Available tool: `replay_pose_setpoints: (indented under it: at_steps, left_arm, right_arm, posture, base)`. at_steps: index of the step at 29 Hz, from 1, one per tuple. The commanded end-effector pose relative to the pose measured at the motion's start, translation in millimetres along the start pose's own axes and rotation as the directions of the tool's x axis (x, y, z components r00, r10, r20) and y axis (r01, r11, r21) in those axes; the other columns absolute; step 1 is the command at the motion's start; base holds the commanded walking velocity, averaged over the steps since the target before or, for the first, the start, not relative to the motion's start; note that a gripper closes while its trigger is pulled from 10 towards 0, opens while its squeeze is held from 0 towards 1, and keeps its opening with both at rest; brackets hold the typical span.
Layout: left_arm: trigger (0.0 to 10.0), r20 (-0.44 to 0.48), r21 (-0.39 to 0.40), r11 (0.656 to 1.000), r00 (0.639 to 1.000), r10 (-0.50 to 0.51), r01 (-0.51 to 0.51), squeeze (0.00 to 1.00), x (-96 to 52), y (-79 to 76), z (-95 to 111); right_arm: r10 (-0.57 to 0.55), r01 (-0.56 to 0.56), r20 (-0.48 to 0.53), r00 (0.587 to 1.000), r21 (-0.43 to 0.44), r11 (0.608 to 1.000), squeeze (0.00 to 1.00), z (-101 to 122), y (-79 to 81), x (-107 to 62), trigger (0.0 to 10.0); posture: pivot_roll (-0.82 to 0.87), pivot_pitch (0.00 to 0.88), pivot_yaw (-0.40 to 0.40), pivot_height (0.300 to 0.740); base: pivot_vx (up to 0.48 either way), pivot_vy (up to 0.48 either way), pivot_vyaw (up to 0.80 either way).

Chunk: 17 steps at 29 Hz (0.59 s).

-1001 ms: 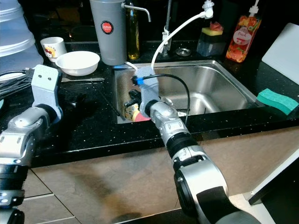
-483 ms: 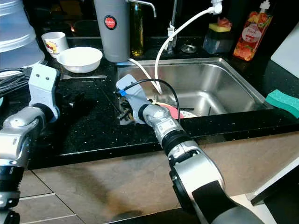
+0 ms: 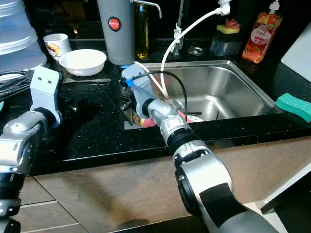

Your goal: Kitchen organization

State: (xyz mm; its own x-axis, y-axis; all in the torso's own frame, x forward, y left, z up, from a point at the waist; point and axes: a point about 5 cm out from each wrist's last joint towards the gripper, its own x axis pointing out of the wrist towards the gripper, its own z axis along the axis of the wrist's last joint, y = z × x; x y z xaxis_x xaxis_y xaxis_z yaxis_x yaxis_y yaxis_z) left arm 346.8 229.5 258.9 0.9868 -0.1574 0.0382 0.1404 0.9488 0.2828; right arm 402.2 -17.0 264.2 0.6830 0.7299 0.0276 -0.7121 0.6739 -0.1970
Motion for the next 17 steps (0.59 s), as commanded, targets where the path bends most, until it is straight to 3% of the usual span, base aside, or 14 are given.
replay_pose_setpoints:
  at_steps: [1,4,6,9,10,17]
  left_arm:
    - [10.0,0.006,0.039,0.999,1.000,-0.013,0.013,0.00,-1.9,-1.6,2]
    - [10.0,0.005,0.039,0.999,1.000,-0.019,0.018,0.00,-1.7,-2.3,2]
    - [10.0,0.016,0.024,0.996,0.997,-0.082,0.081,0.00,-1.6,-9.6,4]
    - [10.0,0.025,0.016,0.992,0.992,-0.127,0.127,0.00,-2.0,-14.9,5]
    - [10.0,0.026,0.043,0.980,0.980,-0.197,0.196,0.00,-3.5,-23.6,6]
    - [10.0,0.009,0.072,0.976,0.979,-0.205,0.203,0.00,-3.7,-25.0,3]
  right_arm:
    - [0.037,-0.037,-0.012,0.999,0.034,0.999,1.00,1,-1.5,-1.2,10.0]
    - [0.096,-0.095,-0.033,0.995,0.047,0.994,1.00,0,-0.3,-2.1,10.0]
    - [0.170,-0.167,-0.082,0.982,0.043,0.985,1.00,-5,4.0,-2.9,10.0]
    - [0.181,-0.178,-0.102,0.978,0.039,0.983,1.00,-8,4.9,-3.1,10.0]
    - [0.168,-0.164,-0.116,0.979,0.042,0.986,0.00,-10,4.2,-3.3,10.0]
    - [0.146,-0.143,-0.110,0.983,0.031,0.989,0.00,-9,2.0,-3.5,10.0]
  posture:
    - [0.08,0.137,-0.043,0.740]
    - [0.08,0.132,-0.042,0.740]
    - [0.08,0.130,-0.041,0.740]
    - [0.08,0.130,-0.041,0.740]
    - [0.08,0.132,-0.040,0.740]
    - [0.08,0.133,-0.038,0.740]
  base:
    - [0.000,0.000,0.00]
    - [0.000,0.000,0.00]
    - [0.000,0.000,0.00]
    - [0.000,0.000,0.00]
    - [0.000,0.000,0.00]
    - [0.000,0.000,0.00]
